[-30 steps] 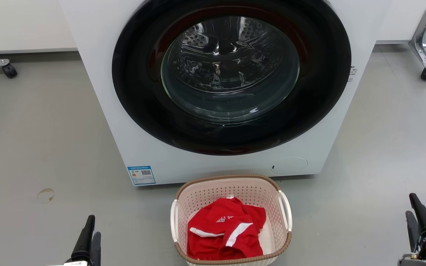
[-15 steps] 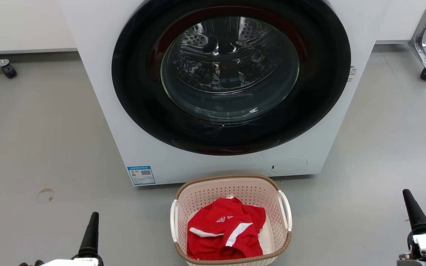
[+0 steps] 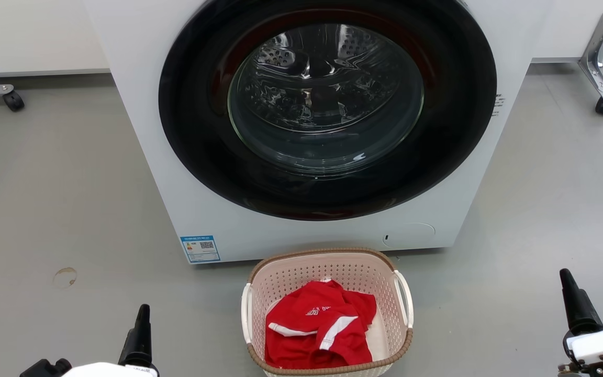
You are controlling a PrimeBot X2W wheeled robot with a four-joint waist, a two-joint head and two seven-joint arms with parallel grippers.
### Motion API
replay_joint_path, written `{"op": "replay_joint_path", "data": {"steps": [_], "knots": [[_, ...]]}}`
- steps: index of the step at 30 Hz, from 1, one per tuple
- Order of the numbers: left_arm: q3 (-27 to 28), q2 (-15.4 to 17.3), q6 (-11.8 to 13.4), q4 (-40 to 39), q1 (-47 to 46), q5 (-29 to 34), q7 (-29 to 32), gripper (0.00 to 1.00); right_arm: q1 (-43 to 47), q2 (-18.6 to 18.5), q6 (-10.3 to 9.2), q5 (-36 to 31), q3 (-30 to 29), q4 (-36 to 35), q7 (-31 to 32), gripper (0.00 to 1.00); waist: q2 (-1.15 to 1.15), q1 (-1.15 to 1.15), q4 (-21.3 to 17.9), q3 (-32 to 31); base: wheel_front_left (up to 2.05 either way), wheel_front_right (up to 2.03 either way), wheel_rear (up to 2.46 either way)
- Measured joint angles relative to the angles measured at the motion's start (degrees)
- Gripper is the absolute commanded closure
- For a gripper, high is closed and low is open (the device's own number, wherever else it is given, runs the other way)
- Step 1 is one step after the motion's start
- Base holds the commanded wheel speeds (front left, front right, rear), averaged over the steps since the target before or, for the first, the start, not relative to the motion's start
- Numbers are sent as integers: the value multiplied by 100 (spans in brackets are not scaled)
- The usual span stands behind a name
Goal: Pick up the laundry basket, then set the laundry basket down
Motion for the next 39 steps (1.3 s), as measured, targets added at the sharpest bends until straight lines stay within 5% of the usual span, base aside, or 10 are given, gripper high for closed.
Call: {"op": "replay_joint_path", "data": {"steps": [39], "knots": [[-660, 274, 487, -193, 14, 2191, -519, 0, -114, -68, 1, -2426, 549, -14, -647, 0, 0, 0, 74, -63, 0, 0, 0]]}}
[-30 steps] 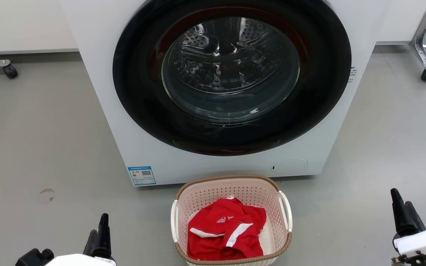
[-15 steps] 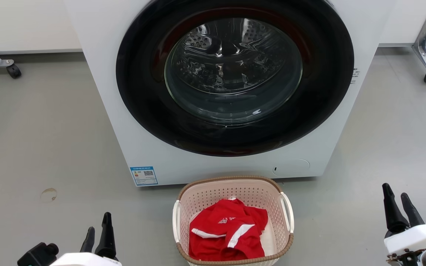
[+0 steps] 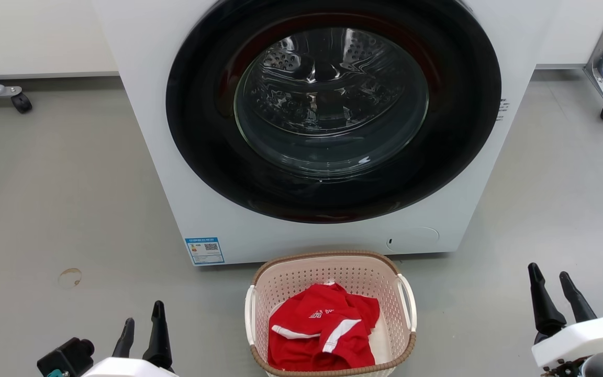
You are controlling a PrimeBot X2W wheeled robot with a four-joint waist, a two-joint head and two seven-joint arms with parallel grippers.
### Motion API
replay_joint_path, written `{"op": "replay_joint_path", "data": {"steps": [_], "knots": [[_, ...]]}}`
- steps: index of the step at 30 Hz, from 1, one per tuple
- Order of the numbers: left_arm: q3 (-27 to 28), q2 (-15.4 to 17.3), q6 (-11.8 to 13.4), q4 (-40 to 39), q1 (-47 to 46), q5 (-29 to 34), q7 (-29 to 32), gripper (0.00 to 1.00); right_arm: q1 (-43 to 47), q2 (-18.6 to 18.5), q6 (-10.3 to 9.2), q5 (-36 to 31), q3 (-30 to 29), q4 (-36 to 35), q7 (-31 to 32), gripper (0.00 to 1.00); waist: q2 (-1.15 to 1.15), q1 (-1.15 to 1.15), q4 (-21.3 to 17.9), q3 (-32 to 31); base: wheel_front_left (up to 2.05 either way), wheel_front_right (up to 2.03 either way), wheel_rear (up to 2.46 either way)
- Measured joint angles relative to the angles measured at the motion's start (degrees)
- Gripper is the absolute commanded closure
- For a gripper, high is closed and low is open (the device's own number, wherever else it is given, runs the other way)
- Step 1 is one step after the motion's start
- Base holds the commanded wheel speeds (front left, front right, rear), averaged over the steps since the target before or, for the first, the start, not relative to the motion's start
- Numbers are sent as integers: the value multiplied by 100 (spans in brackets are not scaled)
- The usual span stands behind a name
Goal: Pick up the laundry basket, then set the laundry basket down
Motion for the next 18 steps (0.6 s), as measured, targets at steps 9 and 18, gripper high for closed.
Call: {"op": "replay_joint_path", "data": {"steps": [9, 18], "knots": [[-200, 131, 142, -41, 9, 630, -155, 0, -113, -49, 5, -576, 124, 60, -151, 0, 0, 0, 17, -10, 0, 0, 0], [-434, 285, 167, -101, 9, 1102, -175, 0, -115, -74, 5, -1105, 261, 79, -292, 0, 0, 0, 38, -27, 0, 0, 0]]}}
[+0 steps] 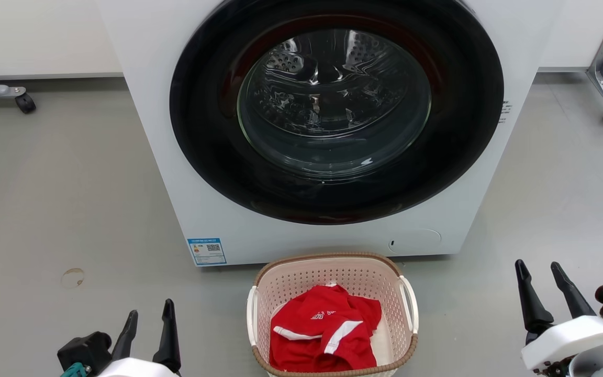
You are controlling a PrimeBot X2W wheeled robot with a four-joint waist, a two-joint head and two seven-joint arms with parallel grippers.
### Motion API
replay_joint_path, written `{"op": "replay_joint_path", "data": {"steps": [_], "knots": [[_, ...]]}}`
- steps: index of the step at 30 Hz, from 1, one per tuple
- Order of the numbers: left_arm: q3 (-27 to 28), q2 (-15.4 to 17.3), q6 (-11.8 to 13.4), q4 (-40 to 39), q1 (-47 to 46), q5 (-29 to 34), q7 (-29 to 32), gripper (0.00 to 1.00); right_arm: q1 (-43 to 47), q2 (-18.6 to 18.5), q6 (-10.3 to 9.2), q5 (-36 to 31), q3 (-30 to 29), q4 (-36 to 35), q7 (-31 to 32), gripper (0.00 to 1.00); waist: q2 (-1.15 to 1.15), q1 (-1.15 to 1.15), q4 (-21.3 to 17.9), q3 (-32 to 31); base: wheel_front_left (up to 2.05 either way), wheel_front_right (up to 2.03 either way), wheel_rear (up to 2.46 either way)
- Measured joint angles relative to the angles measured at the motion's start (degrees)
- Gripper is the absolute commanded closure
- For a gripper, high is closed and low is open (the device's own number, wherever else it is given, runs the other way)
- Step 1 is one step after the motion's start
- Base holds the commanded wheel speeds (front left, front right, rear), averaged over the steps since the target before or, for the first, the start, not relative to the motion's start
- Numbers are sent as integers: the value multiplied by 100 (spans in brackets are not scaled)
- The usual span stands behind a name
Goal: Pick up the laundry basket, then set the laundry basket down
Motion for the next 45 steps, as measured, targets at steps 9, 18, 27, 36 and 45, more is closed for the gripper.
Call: {"op": "replay_joint_path", "data": {"steps": [9, 18, 27, 36, 45], "knots": [[-197, 73, 26, -48, -1, 345, 303, 0, -35, -25, 0, -505, 115, 113, -160, 0, 0, 0, 15, -19, 0, 0, 0], [-386, 261, 175, -270, -1, 798, 708, 0, -151, -71, 1, -1031, 264, 153, -234, 0, 0, 0, 27, -41, 0, 0, 0], [-558, 394, 333, -503, -1, 1322, 706, 0, -220, -123, 2, -1503, 354, 241, -331, 0, 0, 0, 31, -44, 0, 0, 0], [-587, 401, 422, -539, 0, 1369, 672, 0, -224, -122, 2, -1534, 364, 259, -337, 0, 0, 0, 32, -27, 0, 0, 0], [-623, 415, 443, -542, 3, 1369, 672, 0, -224, -123, 3, -1530, 365, 258, -337, 0, 0, 0, 24, -3, 0, 0, 0]]}}
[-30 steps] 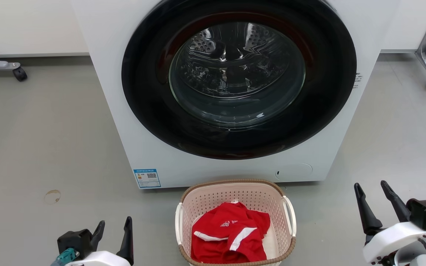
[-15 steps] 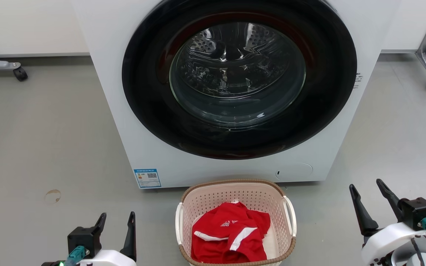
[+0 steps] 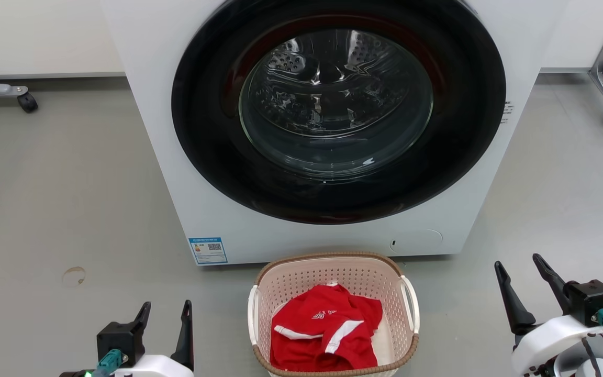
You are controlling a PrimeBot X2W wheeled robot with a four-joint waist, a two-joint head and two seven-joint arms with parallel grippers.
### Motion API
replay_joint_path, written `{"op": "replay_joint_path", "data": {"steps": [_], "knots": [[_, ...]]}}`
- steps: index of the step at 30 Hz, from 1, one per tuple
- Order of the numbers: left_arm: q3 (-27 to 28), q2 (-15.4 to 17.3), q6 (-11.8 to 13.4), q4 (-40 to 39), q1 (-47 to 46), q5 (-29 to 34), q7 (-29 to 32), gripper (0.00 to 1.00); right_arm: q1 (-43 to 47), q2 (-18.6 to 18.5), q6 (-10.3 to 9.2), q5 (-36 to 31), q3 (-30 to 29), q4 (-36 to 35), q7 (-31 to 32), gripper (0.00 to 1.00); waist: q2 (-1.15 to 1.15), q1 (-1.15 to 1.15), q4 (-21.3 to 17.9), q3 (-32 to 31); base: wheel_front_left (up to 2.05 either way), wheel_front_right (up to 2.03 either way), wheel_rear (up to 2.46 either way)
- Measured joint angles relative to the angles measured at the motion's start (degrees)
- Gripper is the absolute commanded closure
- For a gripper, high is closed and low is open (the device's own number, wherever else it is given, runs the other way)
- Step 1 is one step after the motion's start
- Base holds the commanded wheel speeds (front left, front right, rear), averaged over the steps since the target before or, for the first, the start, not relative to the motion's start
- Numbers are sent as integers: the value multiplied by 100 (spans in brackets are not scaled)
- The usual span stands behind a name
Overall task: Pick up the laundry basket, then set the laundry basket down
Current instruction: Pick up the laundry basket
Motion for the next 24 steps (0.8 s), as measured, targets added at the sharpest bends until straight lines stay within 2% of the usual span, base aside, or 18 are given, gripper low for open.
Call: {"op": "replay_joint_path", "data": {"steps": [12, 19, 24], "knots": [[-123, 42, -10, -66, -98, -54, 382, 0, -78, -7, 0, 30, -87, -77, 38, 0, 0, 0, 20, 508, 0, 0, 0], [-229, -38, -97, 159, -720, -105, 601, 0, -622, -77, 0, 545, 27, 87, 419, 0, 0, 0, 49, 1245, 0, 0, 0], [-330, -193, -271, 430, -1351, -111, 582, 0, -1094, -278, 0, 834, 131, 170, 530, 0, 0, 0, 83, 1935, 0, 0, 0]]}}
